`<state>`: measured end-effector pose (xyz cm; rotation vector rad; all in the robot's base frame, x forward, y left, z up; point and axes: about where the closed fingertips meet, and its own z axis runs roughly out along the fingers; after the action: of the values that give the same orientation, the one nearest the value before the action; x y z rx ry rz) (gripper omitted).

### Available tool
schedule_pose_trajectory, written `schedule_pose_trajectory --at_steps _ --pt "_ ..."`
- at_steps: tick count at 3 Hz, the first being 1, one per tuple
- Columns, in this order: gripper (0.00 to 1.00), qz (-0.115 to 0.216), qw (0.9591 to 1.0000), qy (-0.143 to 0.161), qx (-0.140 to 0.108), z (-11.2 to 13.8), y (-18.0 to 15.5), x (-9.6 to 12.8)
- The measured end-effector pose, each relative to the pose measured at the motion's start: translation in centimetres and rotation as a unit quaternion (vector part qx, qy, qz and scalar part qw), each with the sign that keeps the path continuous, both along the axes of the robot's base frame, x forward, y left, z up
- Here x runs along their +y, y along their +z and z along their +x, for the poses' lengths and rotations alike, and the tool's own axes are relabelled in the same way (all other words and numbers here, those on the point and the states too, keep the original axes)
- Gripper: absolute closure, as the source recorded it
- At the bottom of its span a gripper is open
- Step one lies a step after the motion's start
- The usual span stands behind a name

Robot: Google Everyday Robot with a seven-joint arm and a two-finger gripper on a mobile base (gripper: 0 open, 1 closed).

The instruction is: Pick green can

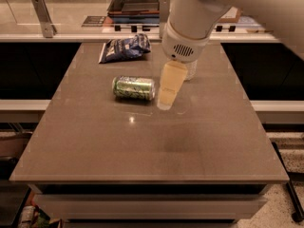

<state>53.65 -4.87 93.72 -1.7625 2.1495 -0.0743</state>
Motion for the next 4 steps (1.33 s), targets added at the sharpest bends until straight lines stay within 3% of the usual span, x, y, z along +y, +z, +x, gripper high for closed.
schedule_pose_trajectory --at_steps 2,4 --pt "0.00 -0.020 0.9988 0.004 0.046 2.3 -4.5 2.9" --pt "0.00 -0.034 0.9976 -0.003 0.059 4.0 -5.5 5.5"
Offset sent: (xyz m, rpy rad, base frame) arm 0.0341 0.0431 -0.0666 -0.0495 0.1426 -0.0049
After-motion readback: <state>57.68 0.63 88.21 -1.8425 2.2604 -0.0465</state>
